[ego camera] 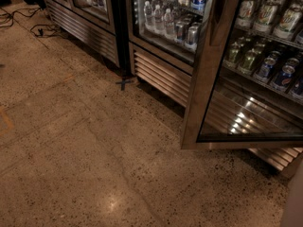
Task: Open right fridge door
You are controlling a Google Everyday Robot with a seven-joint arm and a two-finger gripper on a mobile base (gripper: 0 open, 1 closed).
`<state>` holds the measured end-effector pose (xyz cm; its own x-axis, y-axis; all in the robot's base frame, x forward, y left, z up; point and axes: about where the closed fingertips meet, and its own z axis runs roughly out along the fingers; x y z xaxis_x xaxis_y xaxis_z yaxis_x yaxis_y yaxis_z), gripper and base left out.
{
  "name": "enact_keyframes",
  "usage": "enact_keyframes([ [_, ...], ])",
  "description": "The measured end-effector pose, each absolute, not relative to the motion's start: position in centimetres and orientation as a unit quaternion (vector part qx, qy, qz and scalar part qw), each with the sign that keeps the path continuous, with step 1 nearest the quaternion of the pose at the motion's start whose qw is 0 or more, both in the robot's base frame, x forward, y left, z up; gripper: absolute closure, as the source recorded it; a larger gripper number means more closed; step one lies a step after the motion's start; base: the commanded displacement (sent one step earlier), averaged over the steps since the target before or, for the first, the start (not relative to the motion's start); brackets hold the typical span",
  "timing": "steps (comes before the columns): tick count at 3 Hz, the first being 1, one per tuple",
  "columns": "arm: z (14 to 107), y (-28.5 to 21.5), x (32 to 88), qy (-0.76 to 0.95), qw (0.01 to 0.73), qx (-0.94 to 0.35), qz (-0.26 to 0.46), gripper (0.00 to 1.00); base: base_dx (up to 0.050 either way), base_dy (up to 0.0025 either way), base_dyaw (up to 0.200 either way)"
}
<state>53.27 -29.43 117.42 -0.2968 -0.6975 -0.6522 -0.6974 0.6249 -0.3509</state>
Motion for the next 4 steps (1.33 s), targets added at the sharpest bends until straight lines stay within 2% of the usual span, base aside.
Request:
enact_keyframes([
  [4,116.3,-28.9,52.8,0.809,0.387,-0.441,0.023,0.0,0.0,0.0,0.0],
])
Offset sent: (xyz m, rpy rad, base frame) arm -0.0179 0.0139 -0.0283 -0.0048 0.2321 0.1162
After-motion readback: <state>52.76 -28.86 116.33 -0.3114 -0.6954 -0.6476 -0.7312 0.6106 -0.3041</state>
